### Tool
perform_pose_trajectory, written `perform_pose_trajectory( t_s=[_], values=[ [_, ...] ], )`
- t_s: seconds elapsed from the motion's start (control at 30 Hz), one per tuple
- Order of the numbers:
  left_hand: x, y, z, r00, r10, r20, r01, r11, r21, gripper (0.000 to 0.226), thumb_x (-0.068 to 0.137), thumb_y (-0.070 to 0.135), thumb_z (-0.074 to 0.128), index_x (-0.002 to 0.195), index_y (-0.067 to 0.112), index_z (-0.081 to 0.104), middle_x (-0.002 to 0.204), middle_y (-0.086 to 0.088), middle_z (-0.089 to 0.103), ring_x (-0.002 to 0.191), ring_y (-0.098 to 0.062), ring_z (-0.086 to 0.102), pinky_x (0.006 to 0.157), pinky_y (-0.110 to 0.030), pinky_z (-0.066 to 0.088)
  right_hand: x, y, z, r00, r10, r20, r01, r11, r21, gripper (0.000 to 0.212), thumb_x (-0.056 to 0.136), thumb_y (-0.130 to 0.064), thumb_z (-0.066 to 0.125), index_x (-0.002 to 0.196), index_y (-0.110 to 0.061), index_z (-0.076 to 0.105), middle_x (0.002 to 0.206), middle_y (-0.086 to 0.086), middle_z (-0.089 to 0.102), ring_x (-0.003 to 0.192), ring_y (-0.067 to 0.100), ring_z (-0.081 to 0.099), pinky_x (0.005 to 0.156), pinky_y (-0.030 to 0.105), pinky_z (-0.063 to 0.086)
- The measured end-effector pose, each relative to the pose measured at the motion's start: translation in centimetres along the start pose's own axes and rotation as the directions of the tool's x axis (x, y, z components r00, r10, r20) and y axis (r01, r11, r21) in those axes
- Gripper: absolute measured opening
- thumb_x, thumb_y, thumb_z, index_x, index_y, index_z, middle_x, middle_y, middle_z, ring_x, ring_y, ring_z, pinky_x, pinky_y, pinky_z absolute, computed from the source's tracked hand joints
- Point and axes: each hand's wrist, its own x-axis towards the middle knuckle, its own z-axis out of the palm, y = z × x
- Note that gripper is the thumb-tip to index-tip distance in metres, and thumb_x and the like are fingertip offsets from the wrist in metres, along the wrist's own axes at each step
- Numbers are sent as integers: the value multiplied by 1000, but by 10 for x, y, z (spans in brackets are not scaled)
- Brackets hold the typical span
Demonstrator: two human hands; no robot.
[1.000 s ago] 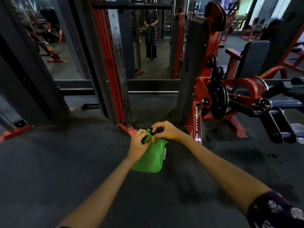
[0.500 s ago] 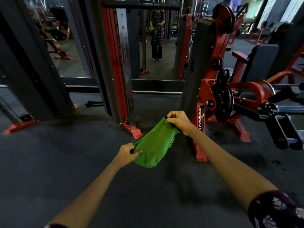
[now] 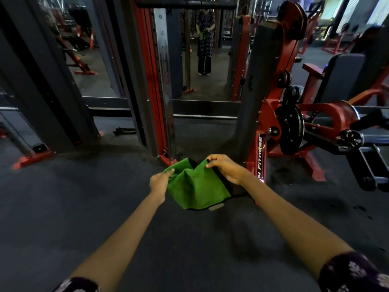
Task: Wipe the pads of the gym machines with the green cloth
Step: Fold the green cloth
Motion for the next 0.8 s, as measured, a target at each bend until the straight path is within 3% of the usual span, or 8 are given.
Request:
perform_pose_trajectory(
  t_s=[0.07, 0.2, 0.27, 0.33, 0.43, 0.5, 0.63, 0.8],
  values=[
    [9, -11, -2, 968, -241, -66, 230, 962, -144, 15, 81, -2, 66, 75, 1, 53, 70, -11, 55, 58, -20, 53, 44, -28, 47, -5, -3, 3, 984, 16, 177, -14, 1000, -13, 14, 88, 5, 52, 84, -8, 57, 77, 3, 64, 68, 10, 64, 66, 21, 53],
    [28, -57, -24, 950, -308, 57, 313, 939, -139, 24, 89, -5, 49, 112, -7, 55, 90, -15, 59, 50, -16, 62, 44, -22, 52, -11, -12, 10, 921, 32, 388, -29, 999, -13, 12, 80, -1, 59, 91, -5, 59, 79, -1, 69, 73, 9, 67, 70, 21, 55],
    [39, -78, -32, 932, -340, 121, 357, 920, -163, 16, 96, 5, 43, 106, 3, 55, 111, -17, 58, 64, -14, 67, 59, -25, 57, -13, -17, 12, 898, 71, 434, -38, 996, -84, 15, 76, -4, 60, 91, -5, 59, 78, -1, 70, 72, 9, 67, 68, 21, 55],
    [28, -74, -34, 915, -391, 97, 403, 896, -187, 12, 95, 5, 44, 98, 3, 55, 120, -19, 56, 74, -25, 62, 55, -32, 58, -16, -18, 11, 857, 167, 487, -86, 979, -183, 16, 76, -4, 59, 92, -6, 62, 80, -2, 71, 73, 9, 68, 68, 22, 55],
    [20, -72, -38, 904, -388, -180, 348, 912, -218, 4, 88, -6, 55, 87, -2, 56, 106, -17, 54, 69, -25, 53, 52, -31, 53, -23, -11, 5, 734, 357, 578, -193, 925, -326, 21, 77, -4, 58, 87, -14, 73, 81, -1, 73, 73, 9, 69, 71, 23, 56],
    [22, -69, -37, 934, -303, -188, 266, 943, -201, 11, 84, -11, 55, 90, -4, 60, 106, -16, 56, 65, -20, 51, 54, -28, 50, -26, -6, 2, 699, 387, 602, -195, 912, -360, 24, 79, -4, 57, 85, -18, 76, 83, -1, 73, 75, 9, 69, 73, 23, 56],
    [14, -50, -21, 985, -118, 124, 123, 992, -30, 51, 77, -20, 55, 123, 1, 58, 114, -18, 59, 82, -23, 59, 74, -30, 52, -20, 2, 10, 883, 226, 412, -89, 942, -324, 20, 89, 4, 55, 96, -10, 67, 84, -5, 71, 79, 7, 66, 77, 23, 54],
    [-22, -8, 24, 902, 32, 430, -68, 995, 69, 32, 84, -17, 49, 97, 6, 67, 86, -7, 67, 71, -15, 65, 59, -22, 54, -5, 14, 25, 980, -52, 193, 167, 743, -648, 24, 86, -4, 65, 110, -3, 67, 92, -5, 64, 75, -12, 57, 78, 9, 44]
  ],
)
